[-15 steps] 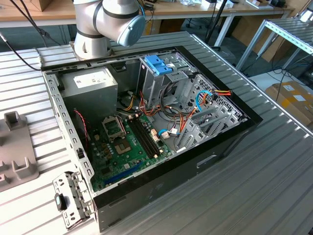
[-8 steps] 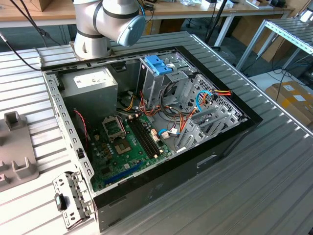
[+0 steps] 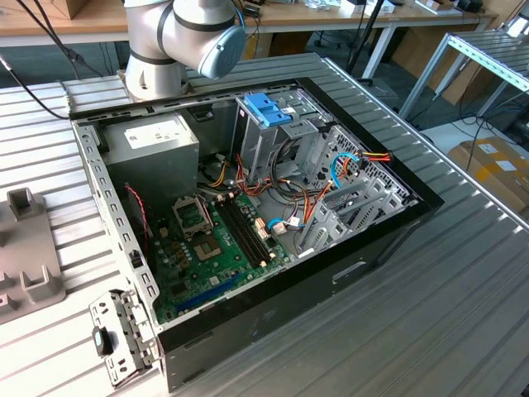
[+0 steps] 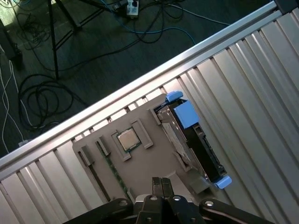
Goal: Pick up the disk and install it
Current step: 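Pick up the disk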
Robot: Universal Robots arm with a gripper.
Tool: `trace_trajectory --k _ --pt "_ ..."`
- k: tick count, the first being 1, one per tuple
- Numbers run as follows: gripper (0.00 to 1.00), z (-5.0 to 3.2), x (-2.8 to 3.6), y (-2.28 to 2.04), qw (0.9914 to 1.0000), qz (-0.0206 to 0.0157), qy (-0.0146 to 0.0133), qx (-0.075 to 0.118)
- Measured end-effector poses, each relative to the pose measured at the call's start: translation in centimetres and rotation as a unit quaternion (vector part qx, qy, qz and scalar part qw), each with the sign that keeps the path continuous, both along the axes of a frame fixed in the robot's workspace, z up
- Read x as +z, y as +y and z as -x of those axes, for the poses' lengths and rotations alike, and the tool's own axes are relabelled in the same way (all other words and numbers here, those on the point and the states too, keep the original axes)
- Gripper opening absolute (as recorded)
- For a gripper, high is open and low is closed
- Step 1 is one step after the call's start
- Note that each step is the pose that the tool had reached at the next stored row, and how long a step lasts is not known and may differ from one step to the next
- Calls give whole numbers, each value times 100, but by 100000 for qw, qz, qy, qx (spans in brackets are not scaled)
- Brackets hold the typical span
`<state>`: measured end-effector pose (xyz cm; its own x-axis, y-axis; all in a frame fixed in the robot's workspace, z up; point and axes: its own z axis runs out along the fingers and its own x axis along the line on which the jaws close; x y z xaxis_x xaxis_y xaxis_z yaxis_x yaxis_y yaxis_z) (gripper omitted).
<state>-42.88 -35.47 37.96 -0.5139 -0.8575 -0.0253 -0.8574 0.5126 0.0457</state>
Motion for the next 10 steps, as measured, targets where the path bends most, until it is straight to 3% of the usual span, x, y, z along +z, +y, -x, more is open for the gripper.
trace_trajectory --k 10 --pt "11 0 0 0 99998 0 0 689"
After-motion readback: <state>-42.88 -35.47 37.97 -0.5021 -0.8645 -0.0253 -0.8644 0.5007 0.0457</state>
